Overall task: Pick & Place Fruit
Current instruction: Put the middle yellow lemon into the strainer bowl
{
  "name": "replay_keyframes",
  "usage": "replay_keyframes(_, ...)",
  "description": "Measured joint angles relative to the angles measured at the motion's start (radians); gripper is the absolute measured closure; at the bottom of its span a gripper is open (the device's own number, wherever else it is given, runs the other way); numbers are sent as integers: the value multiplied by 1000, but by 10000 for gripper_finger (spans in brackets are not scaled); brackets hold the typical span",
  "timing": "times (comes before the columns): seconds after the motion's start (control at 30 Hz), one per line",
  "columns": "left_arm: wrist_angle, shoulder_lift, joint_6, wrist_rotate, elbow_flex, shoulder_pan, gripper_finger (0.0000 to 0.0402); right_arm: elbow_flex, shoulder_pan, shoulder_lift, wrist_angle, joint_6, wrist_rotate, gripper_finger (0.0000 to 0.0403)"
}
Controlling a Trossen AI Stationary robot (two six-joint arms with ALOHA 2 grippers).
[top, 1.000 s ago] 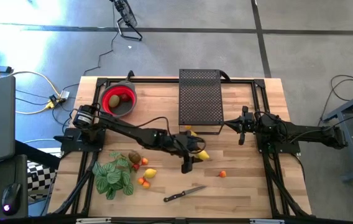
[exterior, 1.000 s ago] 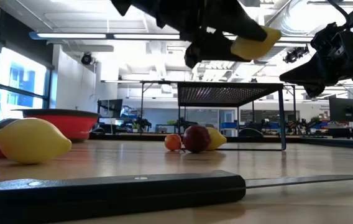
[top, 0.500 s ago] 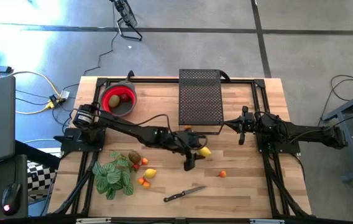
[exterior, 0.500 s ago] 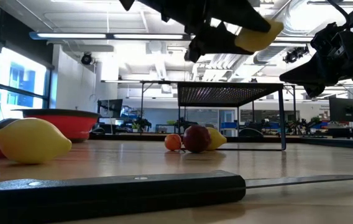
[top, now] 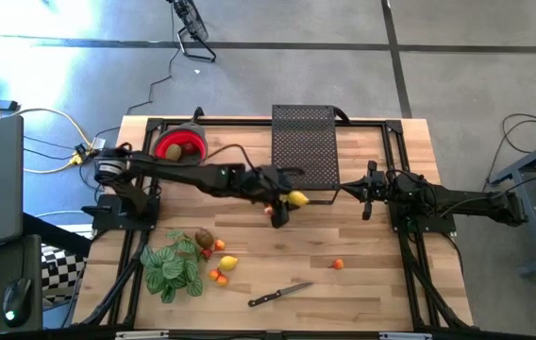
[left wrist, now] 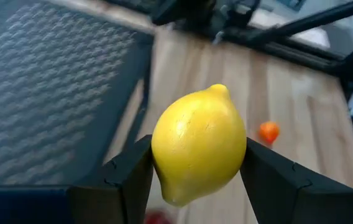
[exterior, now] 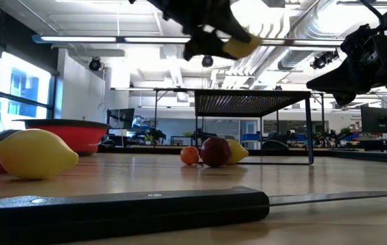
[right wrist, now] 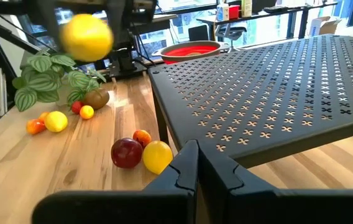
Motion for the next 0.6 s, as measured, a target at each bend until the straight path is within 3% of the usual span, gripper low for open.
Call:
replay_keyframes(0.2,-145,-84,0,-66,0,68,197,0,0,0,0,-1,0,401)
replay_keyframes(0.6,-604,-232,-104,-277,-1,225,197,0,0,2,0,-1,0,401)
